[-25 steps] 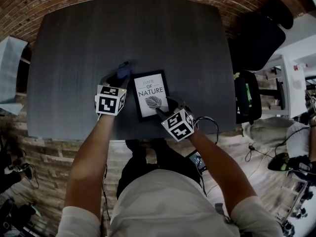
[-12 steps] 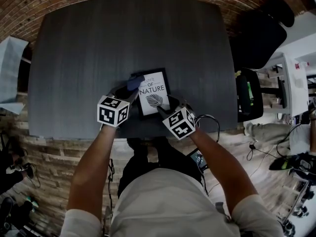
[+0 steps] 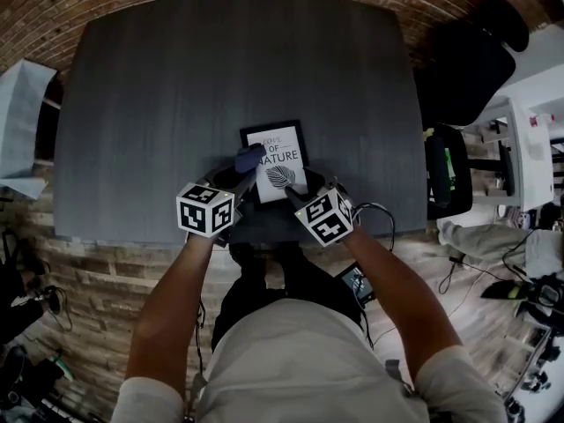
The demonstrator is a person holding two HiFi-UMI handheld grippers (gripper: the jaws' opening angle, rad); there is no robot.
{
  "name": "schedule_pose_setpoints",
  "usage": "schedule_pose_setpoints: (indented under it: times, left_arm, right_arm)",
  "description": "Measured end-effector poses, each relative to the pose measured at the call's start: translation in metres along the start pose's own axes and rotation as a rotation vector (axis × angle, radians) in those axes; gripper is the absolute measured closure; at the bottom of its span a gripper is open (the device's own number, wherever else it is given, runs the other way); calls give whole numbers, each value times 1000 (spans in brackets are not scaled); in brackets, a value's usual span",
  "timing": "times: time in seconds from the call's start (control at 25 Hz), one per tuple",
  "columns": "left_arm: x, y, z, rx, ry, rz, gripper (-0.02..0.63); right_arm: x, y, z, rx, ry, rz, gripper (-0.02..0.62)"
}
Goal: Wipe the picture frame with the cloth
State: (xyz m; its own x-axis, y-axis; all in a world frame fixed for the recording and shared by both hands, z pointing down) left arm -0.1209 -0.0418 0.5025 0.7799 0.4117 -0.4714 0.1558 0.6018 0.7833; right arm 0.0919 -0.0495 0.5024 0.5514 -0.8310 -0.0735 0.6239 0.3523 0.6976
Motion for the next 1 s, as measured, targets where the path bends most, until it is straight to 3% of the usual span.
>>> schedule_pose_setpoints:
  times: [0.6,1.0]
  left_arm:
    - [32,36,-32,35,26,-170,486]
    - [68,61,-53,-15,168,-232,486]
  right_arm:
    - [0,-2,1,-2,10,0,344]
    - [-2,-5,4,-25,17,-5,345]
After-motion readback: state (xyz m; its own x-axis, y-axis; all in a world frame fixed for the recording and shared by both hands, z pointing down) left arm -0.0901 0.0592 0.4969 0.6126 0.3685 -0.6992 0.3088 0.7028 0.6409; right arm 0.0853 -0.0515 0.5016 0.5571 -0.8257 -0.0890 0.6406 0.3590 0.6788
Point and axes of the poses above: the fingertips, and each gripper's own axes: z forward along the fingers, x to its right, y out of its underside, the point moved 10 cm from there along -z, backward along the fingers, and after that the axes turned 7 degrees about x, right-handed, at the moved point
